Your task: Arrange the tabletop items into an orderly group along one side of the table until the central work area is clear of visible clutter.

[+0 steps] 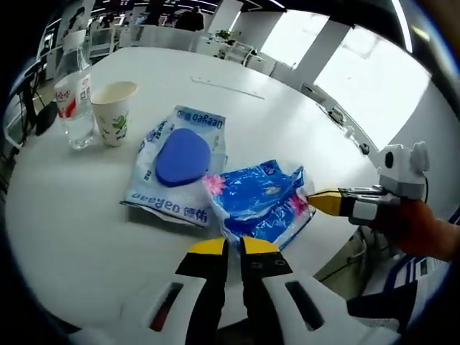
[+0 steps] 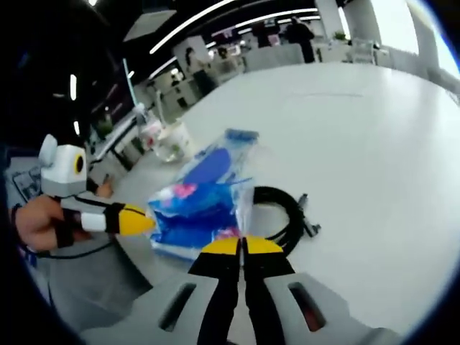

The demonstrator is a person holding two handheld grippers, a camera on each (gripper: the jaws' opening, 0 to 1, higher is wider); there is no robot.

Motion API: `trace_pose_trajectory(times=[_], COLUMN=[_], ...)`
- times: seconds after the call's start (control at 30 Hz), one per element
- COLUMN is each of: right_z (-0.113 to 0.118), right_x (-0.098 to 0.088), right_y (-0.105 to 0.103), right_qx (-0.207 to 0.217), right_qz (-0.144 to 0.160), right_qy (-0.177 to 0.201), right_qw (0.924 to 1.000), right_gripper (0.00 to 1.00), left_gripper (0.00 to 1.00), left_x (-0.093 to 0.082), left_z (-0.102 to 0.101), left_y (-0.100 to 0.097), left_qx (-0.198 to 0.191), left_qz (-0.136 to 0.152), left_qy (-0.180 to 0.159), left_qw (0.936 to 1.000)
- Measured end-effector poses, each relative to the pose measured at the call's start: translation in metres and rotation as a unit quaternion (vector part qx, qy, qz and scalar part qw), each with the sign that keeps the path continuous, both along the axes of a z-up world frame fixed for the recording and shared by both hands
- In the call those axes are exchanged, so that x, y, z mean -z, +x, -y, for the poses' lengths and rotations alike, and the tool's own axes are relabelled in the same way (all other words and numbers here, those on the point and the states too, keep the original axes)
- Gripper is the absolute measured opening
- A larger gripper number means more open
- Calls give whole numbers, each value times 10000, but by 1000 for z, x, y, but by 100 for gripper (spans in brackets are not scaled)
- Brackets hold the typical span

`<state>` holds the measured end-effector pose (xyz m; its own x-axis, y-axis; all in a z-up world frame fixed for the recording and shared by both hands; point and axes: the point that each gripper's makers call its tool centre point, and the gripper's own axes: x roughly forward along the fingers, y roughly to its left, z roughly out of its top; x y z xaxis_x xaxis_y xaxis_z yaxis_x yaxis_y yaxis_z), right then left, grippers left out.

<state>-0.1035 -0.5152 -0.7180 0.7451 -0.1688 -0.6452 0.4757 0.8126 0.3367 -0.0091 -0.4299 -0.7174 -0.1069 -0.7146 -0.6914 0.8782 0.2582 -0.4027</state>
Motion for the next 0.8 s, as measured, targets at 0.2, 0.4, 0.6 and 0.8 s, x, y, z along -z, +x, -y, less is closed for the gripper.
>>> trace_pose_trajectory(times=[0.2,0.4,0.6,0.8], right_z=[1,-2,-11,-9], right_x=[-1,0,3,7], right_y=[-8,-19,-29,-41], right_qx=[115,259,187,328], right_qz=[19,22,-72,-86], right_qy=[6,44,16,99], right_qw=[9999,9997,9998,9994], right_gripper=[0,0,0,0], left_gripper=[3,2,2,2], left_x=[-3,-7,-10,-5], left_z=[8,14,17,16], left_y=[-4,-10,-20,-31], left_qx=[180,369,693,944], left_qz=[39,64,146,157], left_qy=[-4,-17,10,101], left_qw=[9998,9993,9975,9954])
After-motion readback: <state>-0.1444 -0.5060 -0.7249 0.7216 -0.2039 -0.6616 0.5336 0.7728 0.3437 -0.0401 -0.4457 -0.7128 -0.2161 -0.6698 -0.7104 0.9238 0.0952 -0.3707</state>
